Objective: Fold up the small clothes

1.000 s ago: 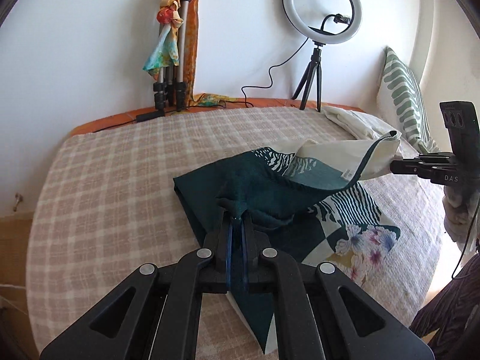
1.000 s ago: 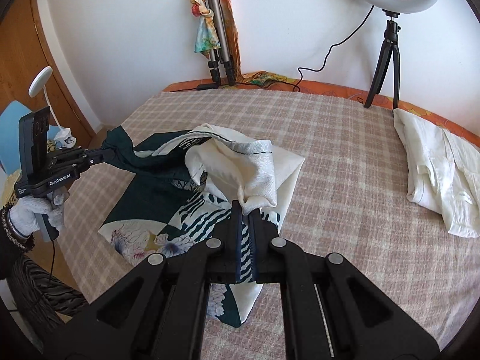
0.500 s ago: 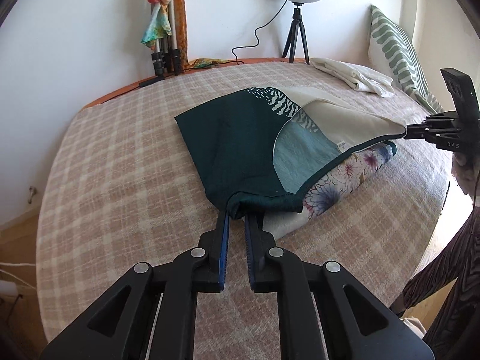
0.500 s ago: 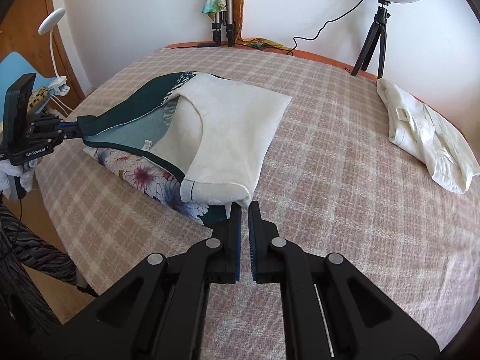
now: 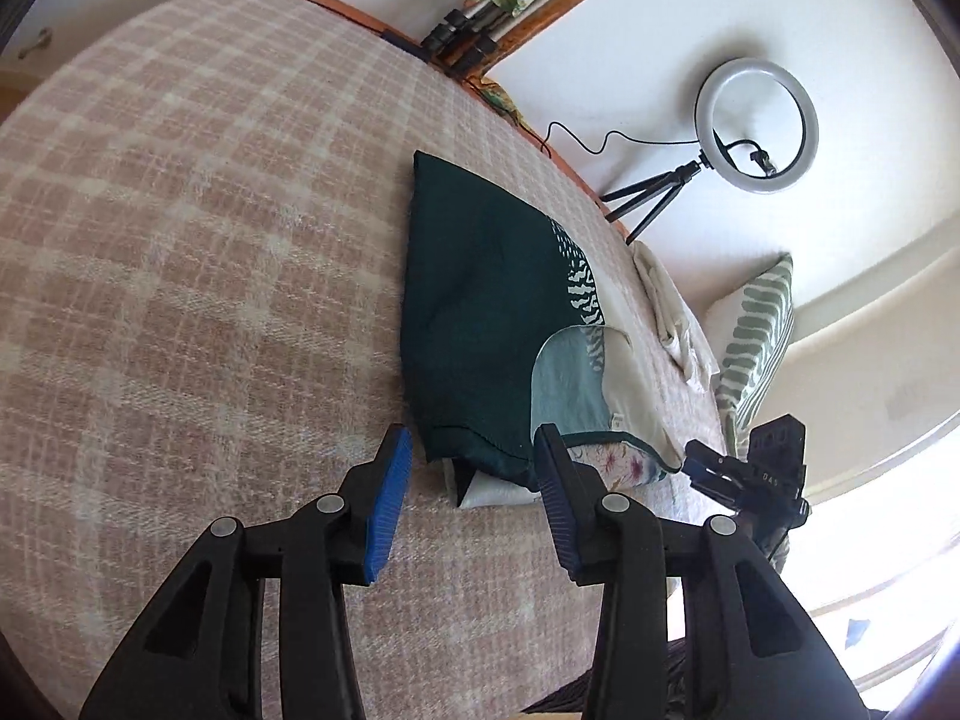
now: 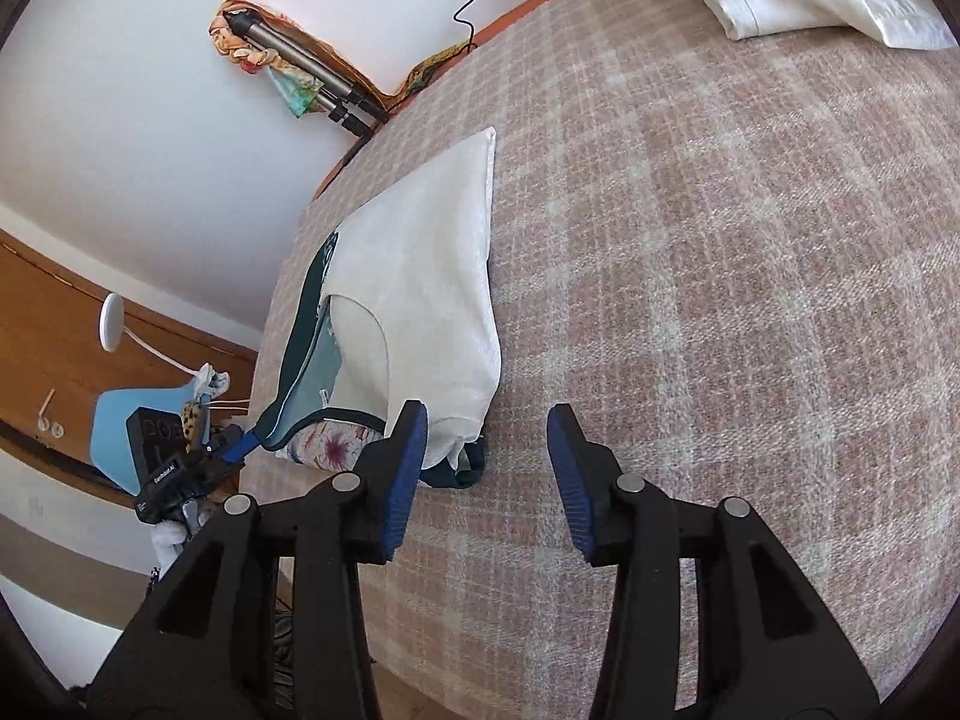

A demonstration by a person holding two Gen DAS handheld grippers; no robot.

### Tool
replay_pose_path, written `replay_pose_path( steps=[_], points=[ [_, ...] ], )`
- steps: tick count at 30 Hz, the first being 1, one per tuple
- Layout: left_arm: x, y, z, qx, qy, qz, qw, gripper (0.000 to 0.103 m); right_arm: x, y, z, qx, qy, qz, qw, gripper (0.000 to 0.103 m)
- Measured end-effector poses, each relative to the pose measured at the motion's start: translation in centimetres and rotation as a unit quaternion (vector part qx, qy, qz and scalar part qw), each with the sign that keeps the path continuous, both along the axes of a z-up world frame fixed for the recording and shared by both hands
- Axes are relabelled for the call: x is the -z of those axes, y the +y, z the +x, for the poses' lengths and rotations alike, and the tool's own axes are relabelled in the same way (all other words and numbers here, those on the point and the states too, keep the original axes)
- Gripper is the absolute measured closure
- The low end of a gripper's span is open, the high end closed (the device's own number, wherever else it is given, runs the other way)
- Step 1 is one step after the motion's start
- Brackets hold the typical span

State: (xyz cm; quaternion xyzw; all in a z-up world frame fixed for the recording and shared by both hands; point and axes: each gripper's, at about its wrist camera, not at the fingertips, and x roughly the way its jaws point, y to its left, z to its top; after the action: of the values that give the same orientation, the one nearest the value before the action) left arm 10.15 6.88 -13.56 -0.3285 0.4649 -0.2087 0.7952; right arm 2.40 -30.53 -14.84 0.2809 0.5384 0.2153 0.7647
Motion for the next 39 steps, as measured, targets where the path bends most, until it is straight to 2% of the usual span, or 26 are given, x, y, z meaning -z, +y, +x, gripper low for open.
replay_pose_path(
  steps=[4, 6, 7, 8, 9, 10, 12, 18, 23, 27, 30, 32, 33, 34, 37, 39],
  points=[
    [0.8, -0.1, 0.2, -0.011, 0.017, -0.042, 0.9989, 0.065, 0.3, 1.1, 0.1, -0.018, 0.003, 0.013, 1.000, 0.059],
    [0.9, -0.4, 0.1, -0.013, 0.016, -0.051, 0.9985, 0.075, 0.1, 1.5, -0.1, -0.023, 0.000, 0.013, 1.000, 0.059],
    [0.9, -0.5, 0.1, -0.012, 0.015, -0.051, 0.9985, 0.088, 0.1, 1.6, -0.1, -0.025, -0.001, 0.016, 1.000, 0.060],
    [0.9, -0.7, 0.1, -0.011, 0.015, -0.049, 0.9986, 0.096, 0.0, 1.7, -0.1, -0.028, -0.003, 0.020, 0.999, 0.071],
    [0.8, -0.9, 0.1, -0.010, 0.016, -0.045, 0.9988, 0.097, -0.1, 1.9, -0.1, -0.033, -0.004, 0.019, 0.999, 0.081],
    [0.7, -1.0, 0.1, -0.011, 0.013, -0.042, 0.9990, 0.097, -0.3, 2.0, -0.1, -0.036, -0.011, 0.007, 0.999, 0.095],
    [0.4, -1.2, -0.1, -0.010, 0.004, -0.042, 0.9990, 0.099, -1.1, 2.2, -0.4, -0.038, -0.031, -0.012, 0.999, 0.097],
    [-1.1, -1.8, -1.9, 0.006, -0.016, -0.024, 0.9996, 0.100, -3.3, 1.2, -1.9, -0.023, -0.051, 0.031, 0.998, 0.098],
    [0.6, -1.6, -3.1, 0.007, 0.002, 0.012, 0.9999, 0.101, -1.9, 1.6, -2.6, -0.032, -0.028, 0.007, 0.999, 0.098],
    [0.9, -1.1, -2.9, 0.022, 0.009, -0.016, 0.9996, 0.101, -0.6, 1.4, -2.2, -0.027, -0.009, -0.018, 0.999, 0.098],
    [0.5, -0.8, -2.4, 0.011, 0.023, -0.007, 0.9997, 0.093, -0.4, 1.0, -1.9, -0.026, 0.000, 0.002, 1.000, 0.096],
    [0.7, -0.2, -2.0, 0.002, 0.028, -0.016, 0.9995, 0.068, -0.2, 0.8, -1.9, -0.021, 0.004, 0.002, 1.000, 0.084],
    [0.8, 0.0, -1.7, -0.003, 0.032, -0.019, 0.9993, 0.064, -0.1, 0.7, -1.8, -0.017, 0.006, 0.000, 1.000, 0.079],
    [1.1, 0.1, -1.3, -0.007, 0.040, -0.019, 0.9990, 0.061, 0.1, 0.6, -1.9, -0.015, 0.009, 0.000, 1.000, 0.073],
    [2.1, 0.6, -0.4, -0.017, 0.066, -0.041, 0.9969, 0.061, 0.7, 0.5, -1.8, -0.012, 0.020, 0.006, 1.000, 0.071],
    [2.5, 0.8, 0.0, -0.026, 0.067, -0.054, 0.9959, 0.061, 1.0, 0.5, -1.7, -0.012, 0.025, 0.011, 1.000, 0.071]
  ],
)
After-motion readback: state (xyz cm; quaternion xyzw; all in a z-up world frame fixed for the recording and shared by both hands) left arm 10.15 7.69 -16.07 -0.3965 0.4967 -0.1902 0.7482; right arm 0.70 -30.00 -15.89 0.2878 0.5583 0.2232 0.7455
